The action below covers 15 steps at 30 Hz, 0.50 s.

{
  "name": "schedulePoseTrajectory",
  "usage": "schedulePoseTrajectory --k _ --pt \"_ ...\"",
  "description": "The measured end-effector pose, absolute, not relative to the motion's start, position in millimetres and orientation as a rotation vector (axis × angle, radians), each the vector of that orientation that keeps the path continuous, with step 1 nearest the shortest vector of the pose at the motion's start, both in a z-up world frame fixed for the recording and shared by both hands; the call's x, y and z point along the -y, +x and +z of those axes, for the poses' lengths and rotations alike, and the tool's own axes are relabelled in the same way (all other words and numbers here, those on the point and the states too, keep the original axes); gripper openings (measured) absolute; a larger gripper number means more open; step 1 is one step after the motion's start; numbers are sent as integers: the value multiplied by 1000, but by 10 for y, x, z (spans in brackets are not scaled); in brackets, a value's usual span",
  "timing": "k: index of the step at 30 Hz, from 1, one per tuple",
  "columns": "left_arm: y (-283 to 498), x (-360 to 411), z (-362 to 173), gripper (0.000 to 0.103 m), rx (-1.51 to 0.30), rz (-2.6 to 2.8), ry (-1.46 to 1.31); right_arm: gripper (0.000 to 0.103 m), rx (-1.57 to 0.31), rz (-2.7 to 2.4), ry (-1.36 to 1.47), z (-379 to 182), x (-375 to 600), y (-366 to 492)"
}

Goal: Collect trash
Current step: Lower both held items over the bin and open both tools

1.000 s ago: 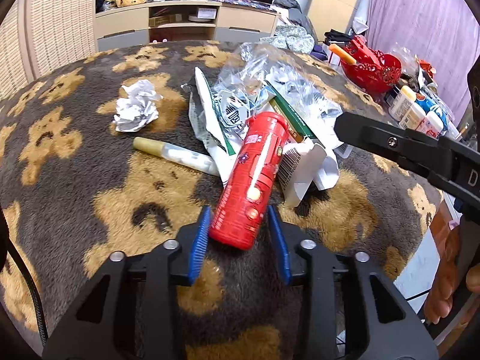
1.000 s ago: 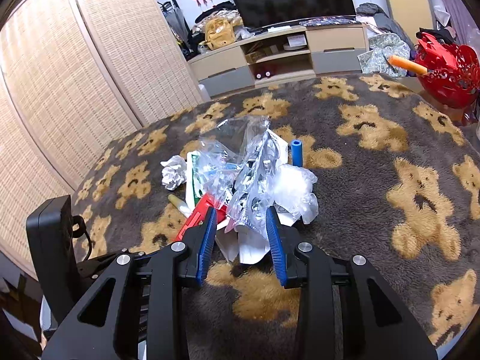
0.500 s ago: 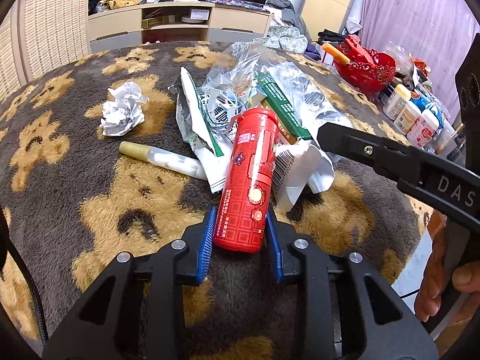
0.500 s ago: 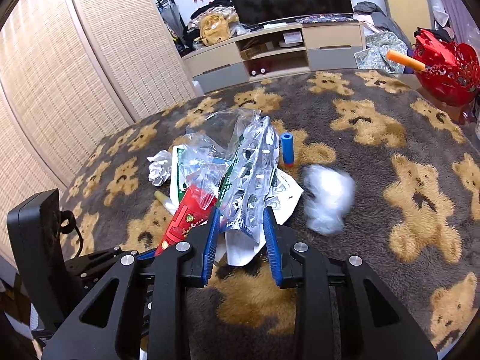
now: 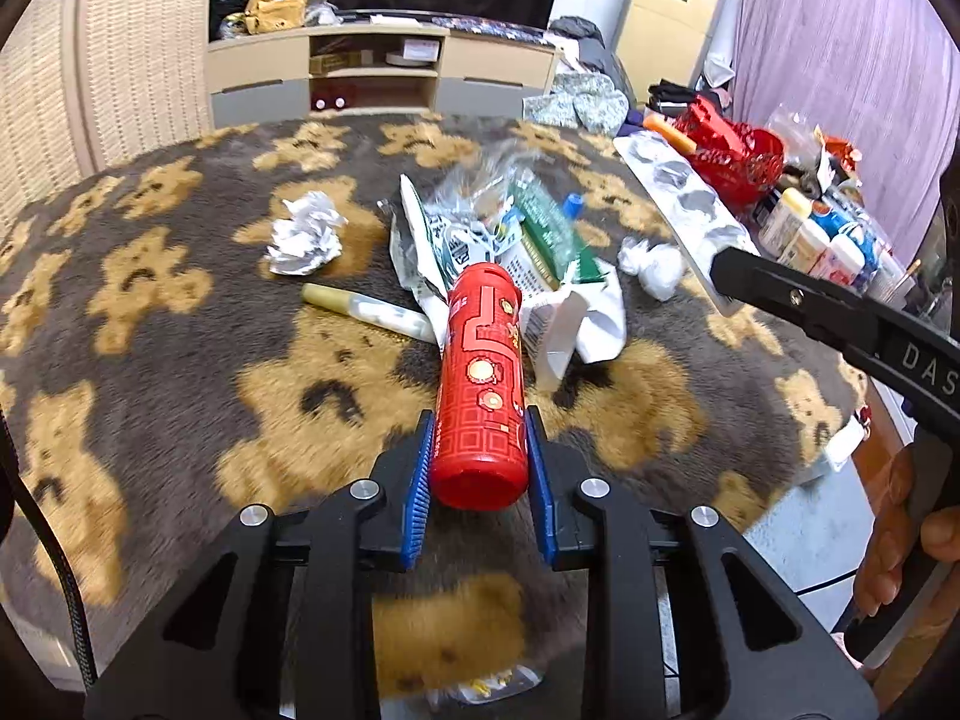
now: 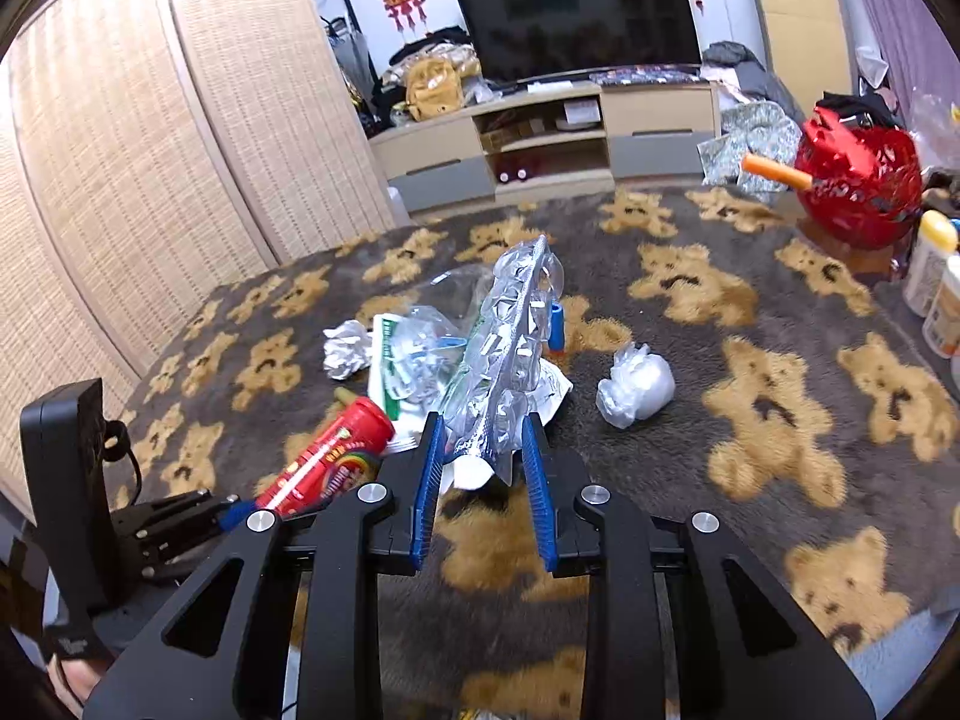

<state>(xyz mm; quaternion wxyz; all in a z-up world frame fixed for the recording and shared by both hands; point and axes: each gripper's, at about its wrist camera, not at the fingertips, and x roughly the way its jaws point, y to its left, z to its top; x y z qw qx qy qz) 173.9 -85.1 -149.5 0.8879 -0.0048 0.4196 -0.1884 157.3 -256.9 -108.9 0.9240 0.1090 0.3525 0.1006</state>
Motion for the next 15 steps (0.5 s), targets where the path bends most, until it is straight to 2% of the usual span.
schedulePoseTrajectory --k 7,15 --pt "1190 768 -1181 26 -831 -372 13 28 -713 222 181 -875 2525 978" --pt "505 691 -1237 26 -847 -380 23 28 -774 239 162 -1017 2454 294"
